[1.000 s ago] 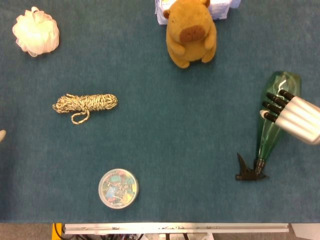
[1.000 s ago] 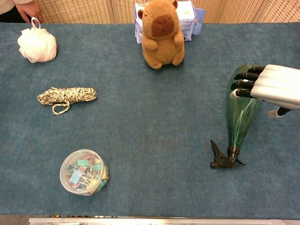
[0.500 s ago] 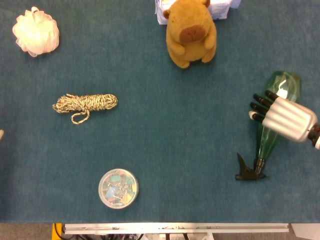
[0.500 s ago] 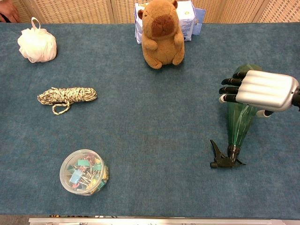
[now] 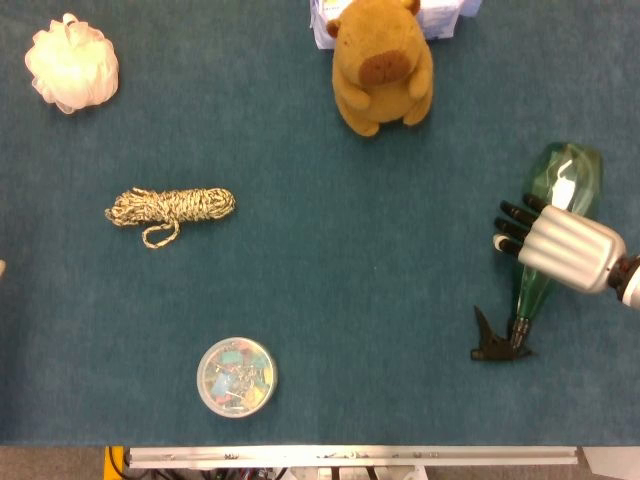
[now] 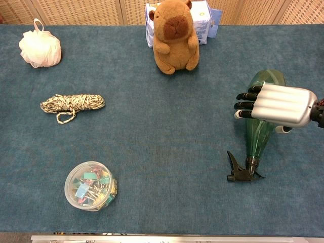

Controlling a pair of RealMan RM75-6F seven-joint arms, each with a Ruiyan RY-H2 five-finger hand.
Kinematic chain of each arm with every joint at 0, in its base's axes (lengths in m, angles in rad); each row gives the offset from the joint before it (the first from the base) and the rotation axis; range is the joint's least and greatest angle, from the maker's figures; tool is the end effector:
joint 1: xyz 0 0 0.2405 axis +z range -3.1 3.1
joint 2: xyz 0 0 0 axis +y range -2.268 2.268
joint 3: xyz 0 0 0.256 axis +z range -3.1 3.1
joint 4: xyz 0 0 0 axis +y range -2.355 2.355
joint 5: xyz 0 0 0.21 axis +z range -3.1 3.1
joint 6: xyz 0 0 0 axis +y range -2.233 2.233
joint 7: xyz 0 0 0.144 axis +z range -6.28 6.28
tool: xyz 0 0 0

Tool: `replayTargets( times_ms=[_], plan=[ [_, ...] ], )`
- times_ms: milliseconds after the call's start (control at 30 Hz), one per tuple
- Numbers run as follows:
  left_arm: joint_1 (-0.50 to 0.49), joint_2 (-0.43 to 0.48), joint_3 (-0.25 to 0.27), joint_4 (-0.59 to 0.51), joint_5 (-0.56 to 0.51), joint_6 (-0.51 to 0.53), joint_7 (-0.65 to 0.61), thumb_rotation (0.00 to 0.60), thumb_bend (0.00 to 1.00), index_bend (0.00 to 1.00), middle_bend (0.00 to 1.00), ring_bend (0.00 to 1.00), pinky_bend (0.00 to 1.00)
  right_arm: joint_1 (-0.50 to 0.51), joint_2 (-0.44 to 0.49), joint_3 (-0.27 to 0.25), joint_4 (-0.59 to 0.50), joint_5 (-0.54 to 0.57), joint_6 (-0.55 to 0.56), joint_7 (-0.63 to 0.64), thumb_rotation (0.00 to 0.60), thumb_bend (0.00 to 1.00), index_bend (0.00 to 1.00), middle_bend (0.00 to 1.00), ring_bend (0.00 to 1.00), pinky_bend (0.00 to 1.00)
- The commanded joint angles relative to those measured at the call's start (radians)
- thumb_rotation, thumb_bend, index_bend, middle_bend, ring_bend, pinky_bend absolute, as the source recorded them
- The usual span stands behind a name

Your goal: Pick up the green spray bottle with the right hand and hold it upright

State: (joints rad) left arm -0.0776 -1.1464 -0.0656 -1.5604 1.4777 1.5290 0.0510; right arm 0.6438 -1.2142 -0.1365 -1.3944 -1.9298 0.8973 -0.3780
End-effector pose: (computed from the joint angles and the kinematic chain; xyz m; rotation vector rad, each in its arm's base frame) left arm -0.3192 0.1824 0.1646 -1.3465 -0.8162 -0.8709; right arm -0.2517 -0.2680 0.0407 2.4848 0.0046 0.4079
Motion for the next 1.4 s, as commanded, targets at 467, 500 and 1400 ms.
replayTargets(
  times_ms=[467, 500, 1400],
  plan=[
    [0.004, 0.003, -0.001, -0.005, 0.002, 0.006, 0.0, 0.6, 0.04, 0.56, 0.47, 0.24, 0.29, -0.001, -0.036, -0.021, 0.041, 0.015, 0.014, -0.011, 0.6, 0.0, 0.25, 0.28, 0.15, 0.25],
    [0.004, 0.003, 0.0, -0.005, 0.002, 0.006, 0.0, 0.6, 0.04, 0.56, 0.47, 0.24, 0.29, -0.002, -0.039, -0.022, 0.045, 0.013, 0.02, -0.009, 0.6, 0.0, 0.25, 0.29, 0.16, 0.25],
    [0.007, 0.005, -0.001, -0.012, 0.002, 0.007, 0.008, 0.6, 0.04, 0.56, 0.47, 0.24, 0.29, -0.075, -0.06, 0.005, 0.086, 0.096, 0.23, 0.181, 0.6, 0.0, 0.46, 0.54, 0.43, 0.42]
  ],
)
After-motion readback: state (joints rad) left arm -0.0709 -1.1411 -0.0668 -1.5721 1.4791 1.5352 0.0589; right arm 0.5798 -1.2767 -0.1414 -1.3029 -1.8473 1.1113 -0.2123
